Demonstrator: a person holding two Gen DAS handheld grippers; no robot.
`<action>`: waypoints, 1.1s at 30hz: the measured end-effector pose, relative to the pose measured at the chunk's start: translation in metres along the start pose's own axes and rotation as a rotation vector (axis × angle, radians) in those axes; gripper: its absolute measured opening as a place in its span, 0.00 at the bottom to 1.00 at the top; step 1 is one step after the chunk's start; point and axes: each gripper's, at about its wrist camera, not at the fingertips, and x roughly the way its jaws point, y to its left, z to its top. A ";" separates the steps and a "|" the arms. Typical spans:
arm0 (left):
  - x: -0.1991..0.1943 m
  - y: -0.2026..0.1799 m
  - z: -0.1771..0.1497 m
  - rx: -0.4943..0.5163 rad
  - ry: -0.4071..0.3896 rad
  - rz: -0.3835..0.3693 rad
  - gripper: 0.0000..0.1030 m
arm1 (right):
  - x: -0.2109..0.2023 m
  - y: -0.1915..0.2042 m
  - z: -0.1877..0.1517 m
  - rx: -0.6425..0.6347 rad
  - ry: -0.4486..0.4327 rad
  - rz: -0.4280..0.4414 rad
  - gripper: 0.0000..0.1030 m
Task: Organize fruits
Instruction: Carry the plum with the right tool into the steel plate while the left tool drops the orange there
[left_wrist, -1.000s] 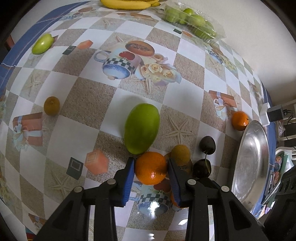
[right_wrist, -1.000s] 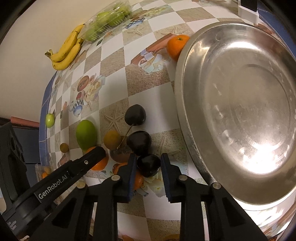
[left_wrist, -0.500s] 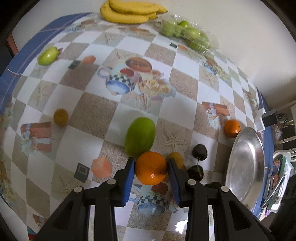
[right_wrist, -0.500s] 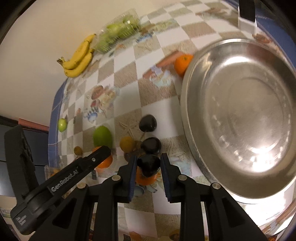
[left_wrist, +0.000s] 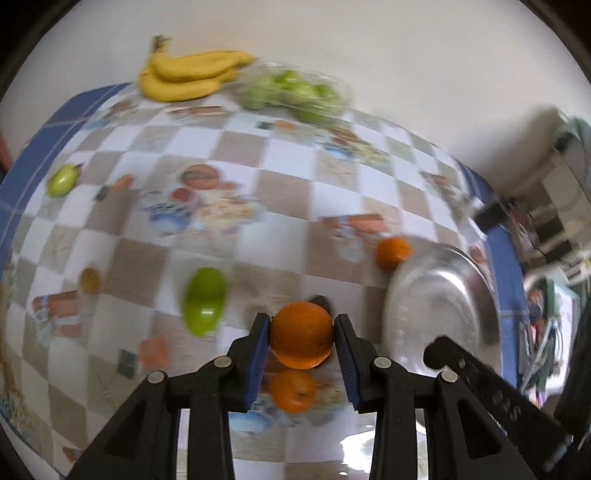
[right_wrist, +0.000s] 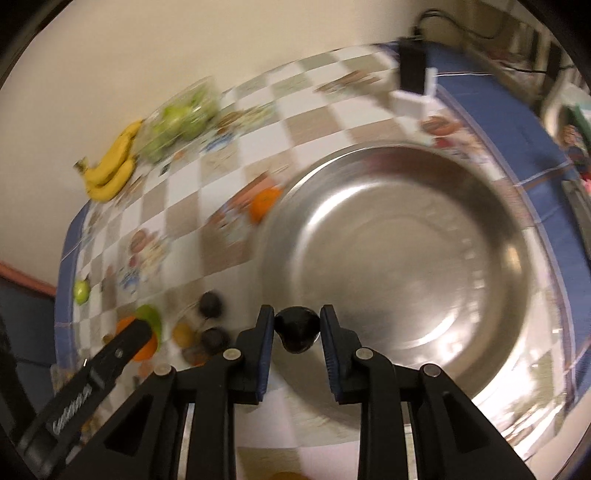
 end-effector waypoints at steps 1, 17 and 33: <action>0.000 -0.008 -0.002 0.021 0.003 -0.011 0.37 | -0.002 -0.007 0.002 0.014 -0.010 -0.017 0.26; 0.040 -0.107 -0.035 0.322 0.067 -0.097 0.37 | -0.012 -0.090 0.016 0.189 -0.028 -0.118 0.26; 0.062 -0.114 -0.049 0.382 0.122 -0.062 0.38 | 0.012 -0.093 0.010 0.186 0.053 -0.156 0.26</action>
